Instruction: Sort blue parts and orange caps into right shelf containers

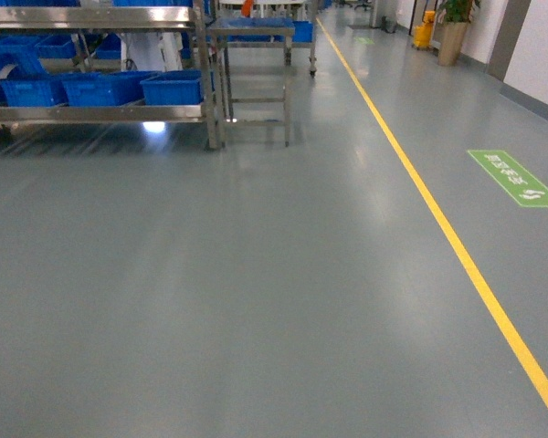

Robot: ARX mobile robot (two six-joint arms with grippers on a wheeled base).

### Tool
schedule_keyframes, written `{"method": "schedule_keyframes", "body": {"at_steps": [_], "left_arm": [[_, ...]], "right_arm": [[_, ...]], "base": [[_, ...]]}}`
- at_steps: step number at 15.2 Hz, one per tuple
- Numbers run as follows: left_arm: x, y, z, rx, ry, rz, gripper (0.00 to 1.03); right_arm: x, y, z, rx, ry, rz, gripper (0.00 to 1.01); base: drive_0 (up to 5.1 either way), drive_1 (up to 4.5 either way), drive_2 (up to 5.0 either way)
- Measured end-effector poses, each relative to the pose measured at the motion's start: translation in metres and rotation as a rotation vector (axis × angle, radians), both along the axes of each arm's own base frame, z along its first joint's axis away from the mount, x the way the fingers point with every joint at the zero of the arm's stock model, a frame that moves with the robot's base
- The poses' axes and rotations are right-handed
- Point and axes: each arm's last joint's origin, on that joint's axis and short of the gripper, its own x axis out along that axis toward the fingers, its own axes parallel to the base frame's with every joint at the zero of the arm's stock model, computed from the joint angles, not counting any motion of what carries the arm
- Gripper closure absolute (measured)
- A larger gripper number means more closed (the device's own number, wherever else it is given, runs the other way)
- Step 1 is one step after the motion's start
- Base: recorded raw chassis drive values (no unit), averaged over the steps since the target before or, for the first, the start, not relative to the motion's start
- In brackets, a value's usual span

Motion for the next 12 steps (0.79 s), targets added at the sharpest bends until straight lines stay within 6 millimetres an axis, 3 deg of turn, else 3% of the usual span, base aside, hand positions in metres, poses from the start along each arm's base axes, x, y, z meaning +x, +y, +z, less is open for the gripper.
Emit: {"method": "schedule_keyframes", "body": {"at_steps": [12], "left_arm": [[0.0000, 0.0000, -0.0001, 0.000, 0.001, 0.000, 0.60]], "right_arm": [[0.0000, 0.0000, 0.0001, 0.000, -0.001, 0.000, 0.56]], "base": [[0.1, 4.34, -4.2]]}}
